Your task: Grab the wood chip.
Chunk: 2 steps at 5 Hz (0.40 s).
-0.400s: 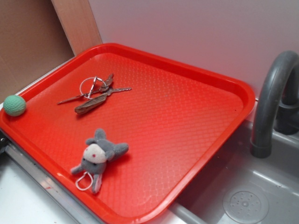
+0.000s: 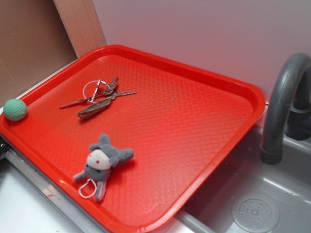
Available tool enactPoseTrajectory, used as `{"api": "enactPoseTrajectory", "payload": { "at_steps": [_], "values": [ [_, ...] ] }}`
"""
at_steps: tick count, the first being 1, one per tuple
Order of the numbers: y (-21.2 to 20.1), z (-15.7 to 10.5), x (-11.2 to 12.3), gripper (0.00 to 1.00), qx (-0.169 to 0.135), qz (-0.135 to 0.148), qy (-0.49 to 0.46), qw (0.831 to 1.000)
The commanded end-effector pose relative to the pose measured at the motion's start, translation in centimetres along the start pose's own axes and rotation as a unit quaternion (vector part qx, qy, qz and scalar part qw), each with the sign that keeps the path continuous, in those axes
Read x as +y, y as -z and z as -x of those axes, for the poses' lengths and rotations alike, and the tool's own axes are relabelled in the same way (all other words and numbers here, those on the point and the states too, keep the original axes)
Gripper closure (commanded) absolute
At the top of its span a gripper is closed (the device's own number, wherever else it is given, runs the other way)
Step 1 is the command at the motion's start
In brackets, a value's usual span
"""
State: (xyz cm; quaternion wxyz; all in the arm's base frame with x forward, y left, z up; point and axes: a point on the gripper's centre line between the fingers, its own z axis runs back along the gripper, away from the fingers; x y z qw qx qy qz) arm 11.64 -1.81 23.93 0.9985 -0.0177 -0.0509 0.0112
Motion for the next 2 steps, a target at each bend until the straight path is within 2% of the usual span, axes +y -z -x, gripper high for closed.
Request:
{"api": "enactPoseTrajectory", "payload": {
  "at_steps": [1, 2],
  "values": [
    [0.5, -2.4, -2.6, 0.0, -0.014, 0.007, -0.043, 0.999],
    [2.7, -4.3, -4.0, 0.0, -0.006, 0.018, -0.051, 0.999]
  ]
}}
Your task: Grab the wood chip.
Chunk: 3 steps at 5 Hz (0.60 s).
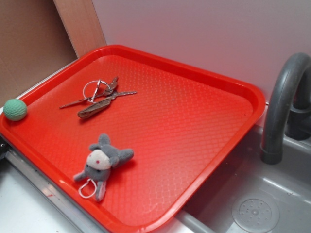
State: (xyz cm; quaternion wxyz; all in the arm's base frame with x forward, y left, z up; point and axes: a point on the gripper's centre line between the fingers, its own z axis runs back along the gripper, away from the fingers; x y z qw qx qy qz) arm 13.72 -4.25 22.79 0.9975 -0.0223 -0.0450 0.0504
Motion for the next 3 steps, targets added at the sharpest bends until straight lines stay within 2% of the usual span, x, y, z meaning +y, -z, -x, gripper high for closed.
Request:
{"api": "enactPoseTrajectory", "payload": {
  "at_steps": [1, 2, 3],
  "values": [
    [5.7, -3.7, -3.0, 0.0, 0.006, -0.013, -0.01, 1.0],
    [9.2, -4.6, -3.7, 0.0, 0.042, -0.018, -0.014, 0.999],
    [12.2, -5.2, -4.2, 0.0, 0.064, -0.029, -0.015, 0.997]
  ]
}}
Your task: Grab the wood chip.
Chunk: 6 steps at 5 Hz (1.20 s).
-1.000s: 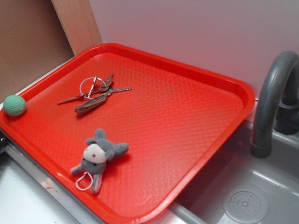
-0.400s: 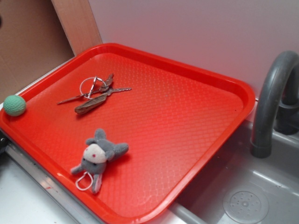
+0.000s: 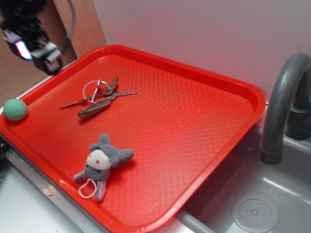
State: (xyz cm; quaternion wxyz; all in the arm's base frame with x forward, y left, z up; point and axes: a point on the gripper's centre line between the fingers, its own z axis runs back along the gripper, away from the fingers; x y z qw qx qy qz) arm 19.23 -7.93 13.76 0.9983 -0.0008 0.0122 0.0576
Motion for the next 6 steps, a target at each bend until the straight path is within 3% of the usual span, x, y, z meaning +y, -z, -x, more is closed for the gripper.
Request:
{"api": "enactPoseTrajectory", "payload": {
  "at_steps": [1, 2, 3, 4, 5, 6],
  "values": [
    [4.9, -1.9, -1.0, 0.0, 0.025, -0.014, -0.005, 1.0],
    [8.1, -3.0, -0.9, 0.0, 0.051, -0.026, -0.012, 0.998],
    [10.8, -3.8, -0.8, 0.0, 0.056, -0.06, -0.004, 0.997],
    [12.4, -4.1, -0.2, 0.0, 0.07, -0.05, 0.0, 0.996],
    [12.2, -3.6, -0.6, 1.0, 0.057, -0.054, 0.018, 0.997],
    [12.0, -3.2, -0.8, 1.0, 0.056, -0.061, 0.022, 0.996]
  ]
}}
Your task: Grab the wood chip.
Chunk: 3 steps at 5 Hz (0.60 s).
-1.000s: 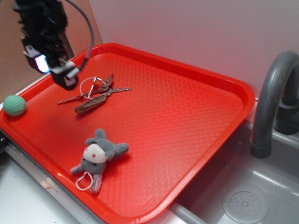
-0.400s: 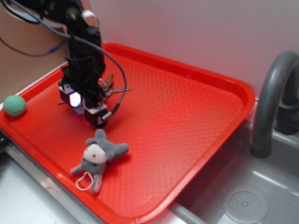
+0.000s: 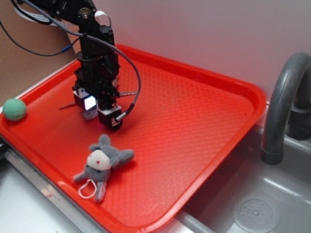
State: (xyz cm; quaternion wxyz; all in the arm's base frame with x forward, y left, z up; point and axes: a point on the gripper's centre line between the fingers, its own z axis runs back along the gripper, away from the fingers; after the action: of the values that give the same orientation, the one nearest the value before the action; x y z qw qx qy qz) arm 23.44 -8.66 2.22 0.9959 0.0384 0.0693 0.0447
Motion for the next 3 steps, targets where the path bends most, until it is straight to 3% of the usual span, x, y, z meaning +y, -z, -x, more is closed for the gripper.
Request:
{"api": "enactPoseTrajectory", "payload": {
  "at_steps": [1, 2, 3],
  "values": [
    [-0.5, 1.2, 0.3, 1.0, -0.002, -0.039, 0.034, 0.999],
    [-4.0, 0.9, 0.2, 1.0, 0.026, -0.053, 0.026, 0.998],
    [-9.1, 0.8, -0.1, 1.0, -0.008, -0.034, 0.033, 0.999]
  ]
}}
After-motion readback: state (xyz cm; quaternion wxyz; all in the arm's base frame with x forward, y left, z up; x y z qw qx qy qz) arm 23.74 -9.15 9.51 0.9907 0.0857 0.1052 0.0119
